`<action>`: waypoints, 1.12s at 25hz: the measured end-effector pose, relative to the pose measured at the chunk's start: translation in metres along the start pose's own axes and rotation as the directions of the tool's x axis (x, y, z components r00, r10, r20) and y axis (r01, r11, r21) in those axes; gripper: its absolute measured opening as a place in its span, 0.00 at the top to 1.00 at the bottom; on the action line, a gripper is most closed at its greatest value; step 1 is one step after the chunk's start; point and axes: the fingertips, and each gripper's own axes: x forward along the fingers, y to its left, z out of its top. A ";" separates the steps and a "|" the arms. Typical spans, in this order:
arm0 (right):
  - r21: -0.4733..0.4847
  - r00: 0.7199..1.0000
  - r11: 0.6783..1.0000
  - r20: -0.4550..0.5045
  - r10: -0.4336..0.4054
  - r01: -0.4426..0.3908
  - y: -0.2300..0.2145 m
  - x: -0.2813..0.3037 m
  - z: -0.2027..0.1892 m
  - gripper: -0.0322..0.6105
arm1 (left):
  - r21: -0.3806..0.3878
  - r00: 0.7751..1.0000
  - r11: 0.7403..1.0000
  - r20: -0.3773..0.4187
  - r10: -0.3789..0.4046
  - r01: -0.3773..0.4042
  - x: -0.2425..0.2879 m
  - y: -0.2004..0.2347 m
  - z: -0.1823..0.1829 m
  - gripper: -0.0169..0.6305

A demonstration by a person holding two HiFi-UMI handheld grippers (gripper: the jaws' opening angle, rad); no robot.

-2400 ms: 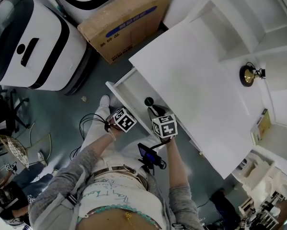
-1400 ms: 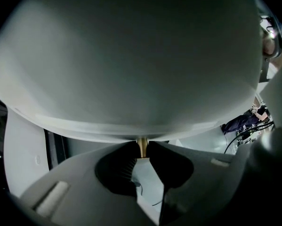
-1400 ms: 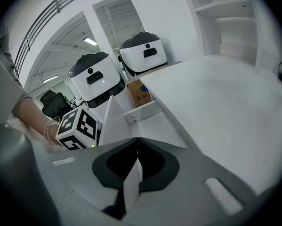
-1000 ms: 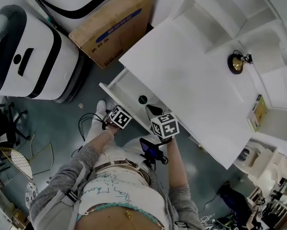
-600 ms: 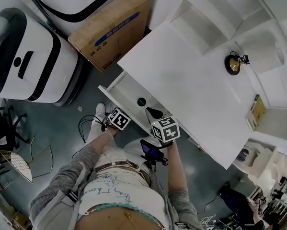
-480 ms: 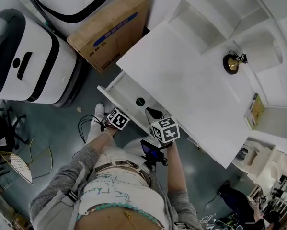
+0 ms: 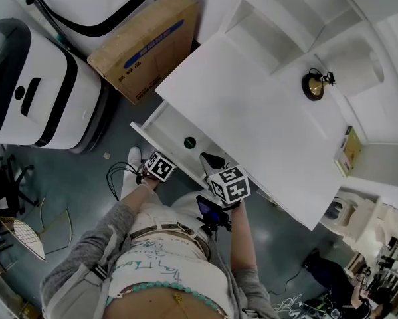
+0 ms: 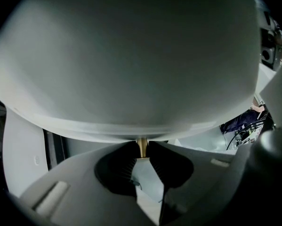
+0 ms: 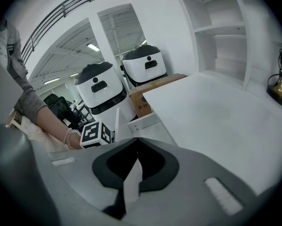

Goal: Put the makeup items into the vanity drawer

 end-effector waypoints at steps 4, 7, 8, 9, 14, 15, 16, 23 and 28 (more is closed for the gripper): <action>-0.015 1.000 1.000 0.014 -0.010 0.011 -0.001 -0.010 0.003 0.90 | 0.005 1.000 1.000 -0.003 0.002 -0.002 0.001 -0.001 0.000 0.84; -0.022 1.000 1.000 0.023 -0.015 0.015 0.000 -0.019 0.005 0.90 | 0.022 1.000 1.000 -0.005 0.008 -0.008 0.000 -0.002 0.000 0.84; -0.024 1.000 1.000 0.027 -0.015 0.015 0.001 -0.021 0.005 0.90 | 0.028 1.000 1.000 -0.006 0.012 -0.011 -0.001 -0.001 0.000 0.84; -0.026 0.999 1.000 0.031 -0.014 0.015 0.001 -0.024 0.006 0.90 | 0.034 1.000 0.999 -0.008 0.015 -0.015 -0.001 -0.001 0.000 0.84; -0.029 0.999 0.999 0.050 -0.015 0.017 -0.003 -0.037 0.007 0.90 | 0.035 1.000 0.999 0.005 0.023 -0.023 -0.005 -0.002 0.000 0.84; -0.030 0.998 0.999 0.053 -0.016 0.018 -0.003 -0.039 0.008 0.90 | 0.032 1.000 0.999 0.009 0.024 -0.024 -0.006 -0.002 0.000 0.84; -0.032 0.998 0.999 0.055 -0.017 0.019 -0.003 -0.041 0.008 0.90 | 0.029 1.000 0.999 0.011 0.027 -0.027 -0.008 -0.002 0.000 0.84; -0.047 0.997 0.999 0.075 -0.017 0.020 0.000 -0.054 0.017 0.90 | 0.029 0.999 0.999 0.037 0.039 -0.040 -0.019 -0.001 0.003 0.84; -0.041 0.994 0.999 0.106 -0.028 0.033 0.003 -0.065 0.025 0.90 | 0.015 0.998 0.999 0.046 0.036 -0.036 -0.023 0.000 0.002 0.84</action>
